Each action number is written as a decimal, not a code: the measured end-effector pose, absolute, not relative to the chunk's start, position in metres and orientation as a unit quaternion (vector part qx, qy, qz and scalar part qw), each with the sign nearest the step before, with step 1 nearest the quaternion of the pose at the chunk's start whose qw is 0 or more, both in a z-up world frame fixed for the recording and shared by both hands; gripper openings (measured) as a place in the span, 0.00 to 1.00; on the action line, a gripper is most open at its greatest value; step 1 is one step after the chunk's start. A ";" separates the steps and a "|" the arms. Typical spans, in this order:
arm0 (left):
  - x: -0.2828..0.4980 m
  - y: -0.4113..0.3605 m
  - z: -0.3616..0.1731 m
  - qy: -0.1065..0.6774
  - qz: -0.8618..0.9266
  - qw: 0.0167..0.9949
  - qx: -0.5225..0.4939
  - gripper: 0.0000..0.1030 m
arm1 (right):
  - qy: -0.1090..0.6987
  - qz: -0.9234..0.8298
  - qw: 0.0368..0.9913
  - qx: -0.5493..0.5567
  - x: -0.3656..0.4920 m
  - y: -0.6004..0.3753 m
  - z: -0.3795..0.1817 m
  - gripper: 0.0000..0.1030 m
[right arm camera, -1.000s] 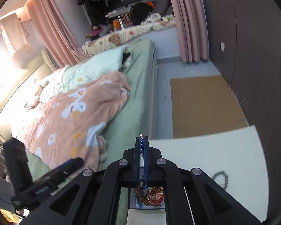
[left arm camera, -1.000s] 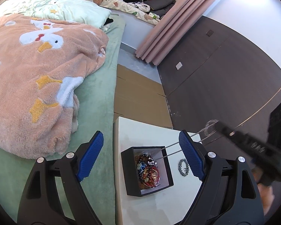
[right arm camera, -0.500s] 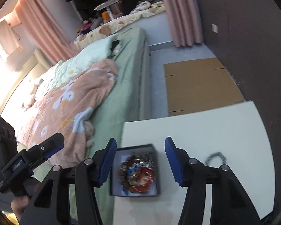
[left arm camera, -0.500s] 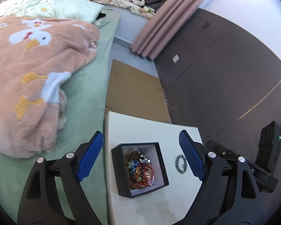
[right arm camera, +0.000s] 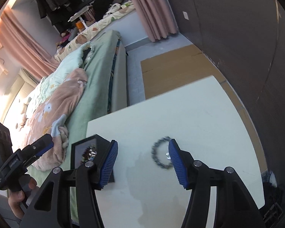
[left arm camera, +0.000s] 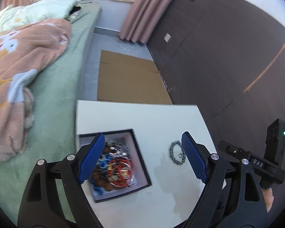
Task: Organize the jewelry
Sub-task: 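Move both open grippers to the last bead bracelet and small ring, then grasp the grey bead bracelet with the left gripper while the right grasps the small ring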
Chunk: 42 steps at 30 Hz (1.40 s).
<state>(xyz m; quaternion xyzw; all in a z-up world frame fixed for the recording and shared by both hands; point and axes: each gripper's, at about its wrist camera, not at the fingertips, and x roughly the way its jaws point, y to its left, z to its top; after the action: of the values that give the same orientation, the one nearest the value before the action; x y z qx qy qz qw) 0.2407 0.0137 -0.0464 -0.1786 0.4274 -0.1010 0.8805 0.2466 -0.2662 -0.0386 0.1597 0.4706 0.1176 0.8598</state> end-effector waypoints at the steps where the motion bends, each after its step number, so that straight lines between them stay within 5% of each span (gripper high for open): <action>1: 0.243 0.005 -0.049 0.431 -0.105 0.880 -0.171 0.80 | 0.472 0.115 0.859 0.164 0.246 -0.273 -0.042 0.60; 9: 0.253 -0.050 -0.067 0.447 -0.128 0.875 -0.132 0.80 | 0.495 0.090 0.842 0.195 0.251 -0.319 -0.072 0.69; 13: 0.263 -0.074 -0.080 0.465 -0.138 0.866 -0.119 0.72 | 0.502 0.085 0.839 0.193 0.252 -0.331 -0.076 0.74; 18: 0.273 -0.103 -0.096 0.486 -0.144 0.858 -0.083 0.64 | 0.514 0.081 0.831 0.198 0.257 -0.346 -0.089 0.93; 29: 0.291 -0.136 -0.144 0.540 -0.141 0.828 -0.050 0.38 | 0.532 0.075 0.820 0.196 0.265 -0.359 -0.104 0.93; 35: 0.290 -0.140 -0.156 0.550 -0.144 0.821 -0.053 0.10 | 0.534 0.079 0.820 0.189 0.270 -0.353 -0.104 0.93; 42: 0.280 -0.134 -0.136 0.527 -0.156 0.832 -0.070 0.10 | 0.541 0.092 0.817 0.177 0.272 -0.334 -0.109 0.93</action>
<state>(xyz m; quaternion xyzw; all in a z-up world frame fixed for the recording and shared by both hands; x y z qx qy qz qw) 0.2805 -0.1339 -0.1356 -0.0702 0.5271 -0.1561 0.8324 0.2723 -0.3345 -0.1088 0.1768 0.5414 0.0923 0.8168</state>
